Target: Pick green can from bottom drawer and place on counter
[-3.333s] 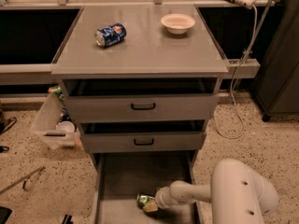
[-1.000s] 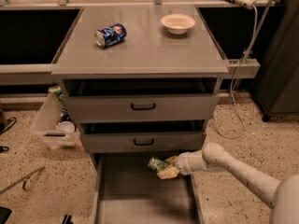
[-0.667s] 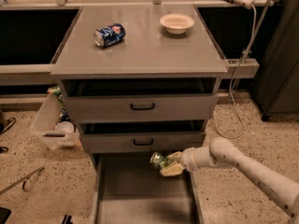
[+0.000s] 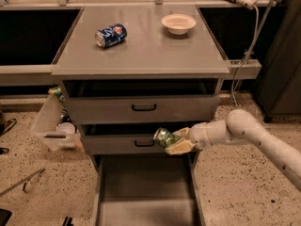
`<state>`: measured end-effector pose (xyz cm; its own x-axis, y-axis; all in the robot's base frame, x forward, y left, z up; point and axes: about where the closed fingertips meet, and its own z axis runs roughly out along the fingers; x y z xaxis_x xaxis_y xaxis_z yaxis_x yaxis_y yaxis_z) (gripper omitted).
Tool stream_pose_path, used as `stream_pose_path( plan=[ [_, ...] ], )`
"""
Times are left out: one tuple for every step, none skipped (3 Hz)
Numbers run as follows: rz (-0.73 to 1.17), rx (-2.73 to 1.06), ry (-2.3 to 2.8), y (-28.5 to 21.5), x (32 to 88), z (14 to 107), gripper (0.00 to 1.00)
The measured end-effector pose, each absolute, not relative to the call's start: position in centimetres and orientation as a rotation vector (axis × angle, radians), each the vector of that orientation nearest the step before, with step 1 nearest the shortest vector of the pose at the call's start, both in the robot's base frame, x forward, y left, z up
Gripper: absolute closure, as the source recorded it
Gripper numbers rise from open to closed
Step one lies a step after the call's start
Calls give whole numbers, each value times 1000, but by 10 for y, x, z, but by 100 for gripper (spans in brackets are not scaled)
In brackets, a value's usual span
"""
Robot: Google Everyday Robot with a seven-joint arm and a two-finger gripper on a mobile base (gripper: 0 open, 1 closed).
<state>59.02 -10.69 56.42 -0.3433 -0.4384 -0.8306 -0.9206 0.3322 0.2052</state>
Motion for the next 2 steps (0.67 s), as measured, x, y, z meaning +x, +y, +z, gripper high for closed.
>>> stream_pose_path(
  plan=[
    [985, -1243, 1808, -99, 612, 629, 100],
    [985, -1244, 1808, -99, 612, 629, 100]
  ],
)
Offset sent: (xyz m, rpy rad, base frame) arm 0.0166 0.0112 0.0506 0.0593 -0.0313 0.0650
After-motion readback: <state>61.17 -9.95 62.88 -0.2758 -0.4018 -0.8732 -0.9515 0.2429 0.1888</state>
